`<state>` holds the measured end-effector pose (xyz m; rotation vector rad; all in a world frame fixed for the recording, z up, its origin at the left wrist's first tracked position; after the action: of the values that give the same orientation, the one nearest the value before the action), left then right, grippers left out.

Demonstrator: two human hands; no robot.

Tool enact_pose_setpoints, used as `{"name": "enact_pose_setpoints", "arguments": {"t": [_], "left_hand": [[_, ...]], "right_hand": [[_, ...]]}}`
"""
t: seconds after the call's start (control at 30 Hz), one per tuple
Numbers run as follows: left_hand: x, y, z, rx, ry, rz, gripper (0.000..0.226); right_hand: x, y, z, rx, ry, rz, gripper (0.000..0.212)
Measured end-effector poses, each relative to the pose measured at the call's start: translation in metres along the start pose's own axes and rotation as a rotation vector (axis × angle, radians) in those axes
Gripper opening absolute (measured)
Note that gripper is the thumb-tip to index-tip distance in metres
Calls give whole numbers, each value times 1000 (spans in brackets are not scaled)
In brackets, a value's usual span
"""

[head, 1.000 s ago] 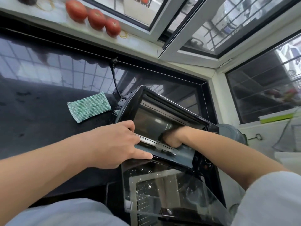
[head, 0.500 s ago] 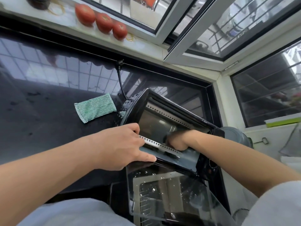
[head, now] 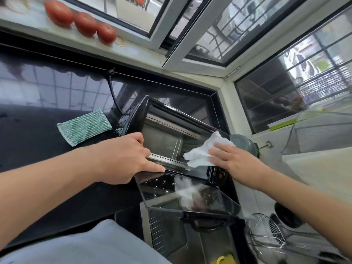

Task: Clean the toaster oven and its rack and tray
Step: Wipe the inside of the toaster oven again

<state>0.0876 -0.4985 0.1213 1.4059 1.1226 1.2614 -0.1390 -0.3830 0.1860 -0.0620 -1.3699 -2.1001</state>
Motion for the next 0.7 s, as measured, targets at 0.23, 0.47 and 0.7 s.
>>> {"name": "enact_pose_setpoints", "arguments": {"t": [0.23, 0.47, 0.7], "left_hand": [[-4, 0, -2, -20, 4, -14, 68], [-5, -5, 0, 29, -5, 9, 66], [-7, -2, -2, 38, -1, 40, 67]], "right_hand": [[12, -4, 1, 12, -203, -80, 58], [-20, -19, 13, -184, 163, -109, 55], [43, -8, -14, -158, -118, 183, 64]]}}
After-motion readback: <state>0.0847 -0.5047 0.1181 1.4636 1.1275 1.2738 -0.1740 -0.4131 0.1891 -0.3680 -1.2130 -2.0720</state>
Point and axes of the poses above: each hand's wrist, its own z-axis away from the middle knuckle, its own y-axis out of the back of the hand, x = y × z, the point moved 7 cm from there along -z, towards the middle knuckle, and after that the axes turned 3 degrees about x, right-handed, at the moved point
